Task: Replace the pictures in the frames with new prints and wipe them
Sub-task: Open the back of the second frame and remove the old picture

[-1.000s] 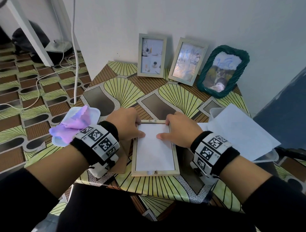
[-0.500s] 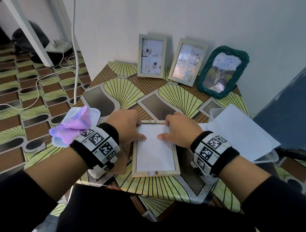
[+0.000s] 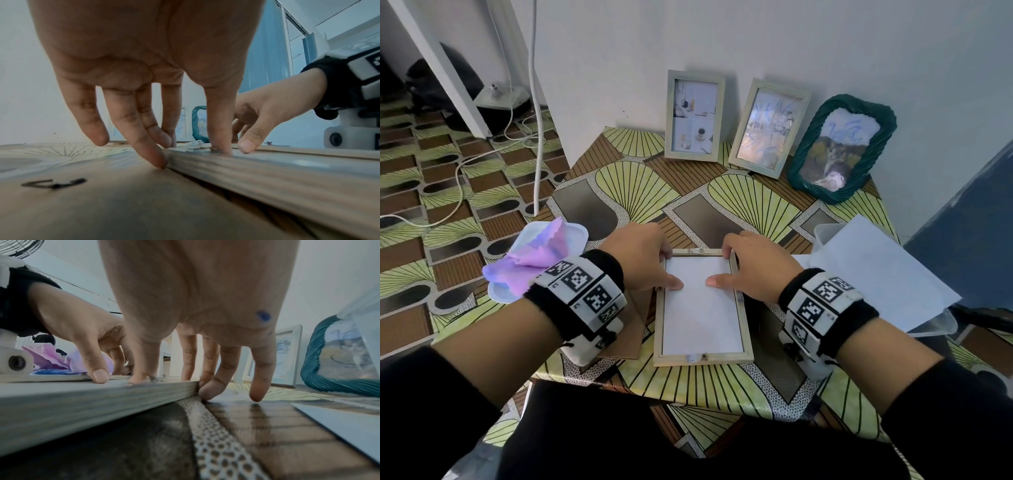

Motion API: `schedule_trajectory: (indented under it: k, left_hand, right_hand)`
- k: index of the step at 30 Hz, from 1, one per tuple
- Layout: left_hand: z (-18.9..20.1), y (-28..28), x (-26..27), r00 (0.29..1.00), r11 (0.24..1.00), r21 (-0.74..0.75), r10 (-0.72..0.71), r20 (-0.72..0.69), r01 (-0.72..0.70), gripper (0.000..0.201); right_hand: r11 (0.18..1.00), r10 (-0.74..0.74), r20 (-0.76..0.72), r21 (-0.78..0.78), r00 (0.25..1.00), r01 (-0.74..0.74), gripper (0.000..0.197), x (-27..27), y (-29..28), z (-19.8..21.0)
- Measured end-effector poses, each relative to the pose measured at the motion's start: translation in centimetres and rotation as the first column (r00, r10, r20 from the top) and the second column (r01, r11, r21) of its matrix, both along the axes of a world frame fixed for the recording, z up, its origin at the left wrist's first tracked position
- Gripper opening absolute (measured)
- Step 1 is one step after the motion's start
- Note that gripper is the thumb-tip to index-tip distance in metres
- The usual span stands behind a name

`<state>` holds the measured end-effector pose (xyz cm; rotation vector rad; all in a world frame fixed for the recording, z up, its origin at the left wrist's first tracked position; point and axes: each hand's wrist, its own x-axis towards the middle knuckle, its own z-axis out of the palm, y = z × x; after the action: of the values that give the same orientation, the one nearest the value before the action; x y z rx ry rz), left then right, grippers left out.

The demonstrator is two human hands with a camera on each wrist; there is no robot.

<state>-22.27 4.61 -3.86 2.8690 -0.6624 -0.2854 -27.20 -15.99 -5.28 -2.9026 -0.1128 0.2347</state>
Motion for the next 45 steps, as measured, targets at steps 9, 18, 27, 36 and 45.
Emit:
schedule_trajectory:
  k: [9, 18, 27, 36, 45]
  left_hand:
    - [-0.1, 0.1, 0.4, 1.0, 1.0, -0.02, -0.002, -0.021, 0.002, 0.053]
    - [0.1, 0.2, 1.0, 0.988, 0.992, -0.108, 0.046, -0.148, -0.062, 0.051]
    - [0.0, 0.0, 1.7, 0.967, 0.982, -0.146, 0.083, -0.239, -0.12, 0.049]
    - [0.0, -0.3, 1.6, 0.96, 0.983, -0.142, 0.074, -0.27, -0.116, 0.051]
    - [0.3, -0.4, 0.7, 0.987, 0.983, -0.182, -0.009, -0.163, -0.021, 0.05]
  right_hand:
    - [1.0, -0.007, -0.038, 0.025, 0.999, 0.008, 0.049, 0.4, -0.3, 0.1]
    - [1.0, 0.007, 0.019, 0.017, 1.0, -0.007, 0.049, 0.2, -0.2, -0.3]
    - [0.999, 0.019, -0.002, 0.037, 1.0, -0.019, 0.045, -0.3, 0.0, -0.1]
    - [0.999, 0.016, -0.016, 0.034, 1.0, -0.015, 0.044, -0.8, 0.3, 0.4]
    - [0.991, 0.07, -0.108, 0.118, 0.992, -0.057, 0.064, -2.8, -0.1, 1.6]
